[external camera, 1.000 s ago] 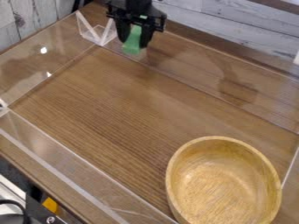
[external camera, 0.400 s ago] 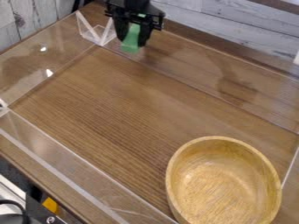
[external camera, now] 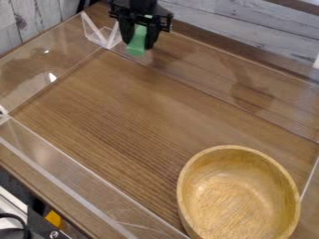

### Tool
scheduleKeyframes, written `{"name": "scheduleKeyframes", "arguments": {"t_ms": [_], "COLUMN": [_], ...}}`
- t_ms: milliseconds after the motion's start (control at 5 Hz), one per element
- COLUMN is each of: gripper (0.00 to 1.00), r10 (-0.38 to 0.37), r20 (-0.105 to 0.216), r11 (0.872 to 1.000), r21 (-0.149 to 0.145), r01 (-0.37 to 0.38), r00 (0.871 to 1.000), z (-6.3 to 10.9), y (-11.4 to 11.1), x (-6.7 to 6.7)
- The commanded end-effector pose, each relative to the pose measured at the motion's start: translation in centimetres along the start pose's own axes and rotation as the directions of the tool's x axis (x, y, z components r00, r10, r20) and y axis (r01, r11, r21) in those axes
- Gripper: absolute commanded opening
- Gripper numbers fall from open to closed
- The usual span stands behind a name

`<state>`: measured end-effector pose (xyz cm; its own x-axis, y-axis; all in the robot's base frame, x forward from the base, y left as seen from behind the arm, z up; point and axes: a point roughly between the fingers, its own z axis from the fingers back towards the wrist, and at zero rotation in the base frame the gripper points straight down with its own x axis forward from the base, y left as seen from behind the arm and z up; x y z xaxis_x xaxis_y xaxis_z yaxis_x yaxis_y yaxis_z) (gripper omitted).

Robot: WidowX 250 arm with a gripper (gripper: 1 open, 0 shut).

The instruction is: Put the green block in the brown bowl

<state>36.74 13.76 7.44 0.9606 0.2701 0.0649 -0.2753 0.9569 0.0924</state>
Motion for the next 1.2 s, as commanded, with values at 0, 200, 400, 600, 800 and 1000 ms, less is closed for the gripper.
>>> {"name": "scheduleKeyframes", "arguments": {"t_ms": [0,200,400,600,800,1000], "gripper": [0.0,0.0,0.0,0.0,0.0,0.0], "r10": [0.013,0.018,0.022,0.025,0.024,0.014], "r20": [0.066,0.049,0.032,0.011,-0.01,-0.035], "r11": [1.0,1.0,1.0,1.0,1.0,1.0], "r21": [0.012,0.011,0.009,0.008,0.003,-0.007], "r01": [-0.014,-0.018,-0.023,-0.025,-0.024,-0.014], "r00": [0.998,0.999,0.999,1.0,1.0,0.999], "z": [2.2,2.6,3.1,3.7,4.6,6.1], "y": [0.6,0.5,0.4,0.1,-0.5,-1.9], "x": [0.8,0.4,-0.1,-0.9,-2.0,-4.1]}}
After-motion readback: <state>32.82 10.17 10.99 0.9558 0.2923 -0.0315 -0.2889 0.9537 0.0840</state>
